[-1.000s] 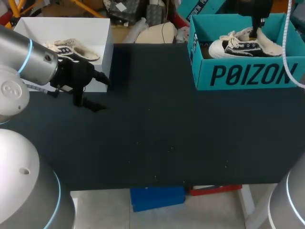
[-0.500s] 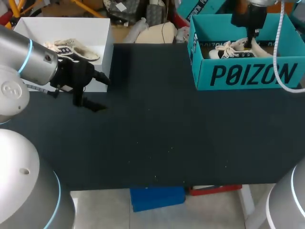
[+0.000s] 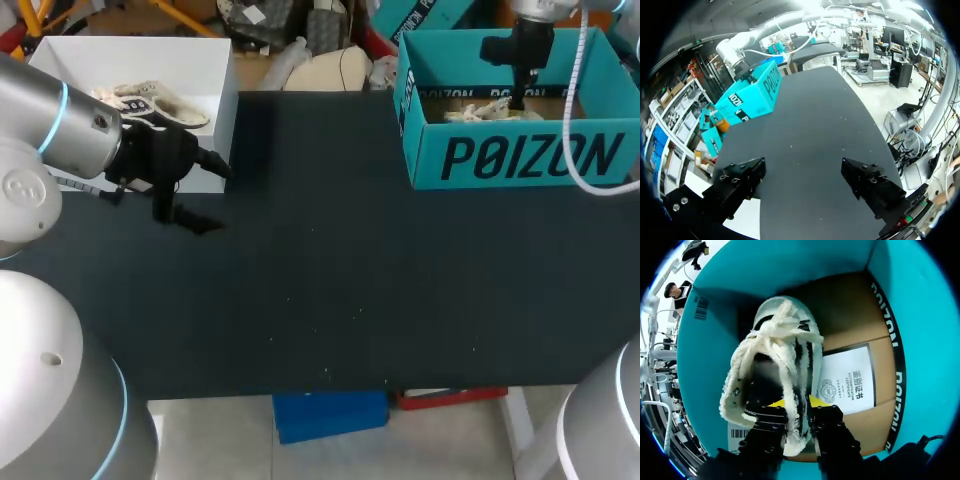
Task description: Take the shoe out of the shoebox, open the shoe tongue, remove and reinsert the insole, then place the shoe into the shoebox
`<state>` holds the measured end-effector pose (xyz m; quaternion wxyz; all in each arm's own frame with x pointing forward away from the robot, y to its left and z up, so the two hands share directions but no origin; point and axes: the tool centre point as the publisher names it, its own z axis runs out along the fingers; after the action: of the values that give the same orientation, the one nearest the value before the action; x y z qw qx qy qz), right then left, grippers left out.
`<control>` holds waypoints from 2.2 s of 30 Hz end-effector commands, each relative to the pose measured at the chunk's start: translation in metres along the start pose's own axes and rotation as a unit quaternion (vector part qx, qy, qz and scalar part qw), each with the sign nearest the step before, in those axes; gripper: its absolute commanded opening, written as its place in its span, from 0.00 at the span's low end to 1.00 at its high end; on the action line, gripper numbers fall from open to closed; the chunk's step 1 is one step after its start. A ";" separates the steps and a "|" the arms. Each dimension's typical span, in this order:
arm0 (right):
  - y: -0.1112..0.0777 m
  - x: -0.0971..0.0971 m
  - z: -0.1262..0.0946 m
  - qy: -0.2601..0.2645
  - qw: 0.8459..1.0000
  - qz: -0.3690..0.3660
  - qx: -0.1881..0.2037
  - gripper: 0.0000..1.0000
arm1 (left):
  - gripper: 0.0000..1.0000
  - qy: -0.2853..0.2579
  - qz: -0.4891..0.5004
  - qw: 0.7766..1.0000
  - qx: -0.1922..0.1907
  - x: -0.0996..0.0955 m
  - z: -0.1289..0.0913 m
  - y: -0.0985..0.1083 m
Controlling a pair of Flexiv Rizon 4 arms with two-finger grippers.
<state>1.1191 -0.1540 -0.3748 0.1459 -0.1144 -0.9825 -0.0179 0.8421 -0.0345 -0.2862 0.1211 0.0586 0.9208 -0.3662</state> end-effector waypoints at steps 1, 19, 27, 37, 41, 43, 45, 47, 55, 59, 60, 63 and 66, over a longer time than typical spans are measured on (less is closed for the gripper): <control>0.000 -0.001 -0.008 0.015 1.000 0.003 0.006 0.47 | 1.00 -0.002 0.001 1.000 0.000 0.001 0.001 0.000; -0.009 0.044 -0.105 -0.087 0.994 0.061 0.029 0.47 | 1.00 -0.002 0.001 1.000 0.000 0.001 0.001 0.000; 0.018 0.096 -0.147 -0.153 0.981 0.113 0.043 0.47 | 1.00 -0.002 0.001 1.000 0.000 0.001 0.001 0.000; 0.085 0.179 -0.156 -0.241 0.946 0.217 0.025 0.60 | 1.00 -0.002 0.001 1.000 0.000 0.001 0.001 0.000; 0.114 0.203 -0.139 -0.282 0.926 0.249 0.029 0.95 | 1.00 -0.002 0.001 1.000 0.000 0.001 0.001 0.000; 0.127 0.212 -0.125 -0.296 0.919 0.255 0.044 0.92 | 1.00 -0.002 0.001 1.000 0.000 0.001 0.001 0.000; 0.136 0.218 -0.111 -0.304 0.916 0.258 0.052 0.91 | 1.00 -0.002 0.001 1.000 0.000 0.001 0.001 0.000; 0.144 0.223 -0.099 -0.310 0.913 0.258 0.061 0.90 | 1.00 -0.002 0.001 1.000 0.000 0.001 0.001 0.000; 0.159 0.242 -0.065 -0.348 0.895 0.270 0.071 0.87 | 1.00 -0.002 0.001 1.000 0.000 0.001 0.001 0.000; 0.159 0.247 -0.049 -0.328 0.901 0.276 0.062 0.91 | 1.00 -0.002 0.001 1.000 0.000 0.001 0.001 0.000; 0.160 0.248 -0.045 -0.319 0.905 0.277 0.057 0.91 | 1.00 -0.002 0.001 1.000 0.000 0.001 0.001 0.000; 0.159 0.251 -0.033 -0.284 0.916 0.283 0.021 0.85 | 1.00 -0.002 0.001 1.000 0.000 0.001 0.001 0.000; 0.160 0.254 -0.023 -0.262 0.921 0.287 0.004 0.95 | 1.00 -0.002 0.001 1.000 0.000 0.001 0.001 0.000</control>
<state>0.9352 0.0598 -0.2696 -0.1002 -0.3928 -0.9092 0.0945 0.8421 -0.0345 -0.2862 0.1211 0.0586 0.9208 -0.3662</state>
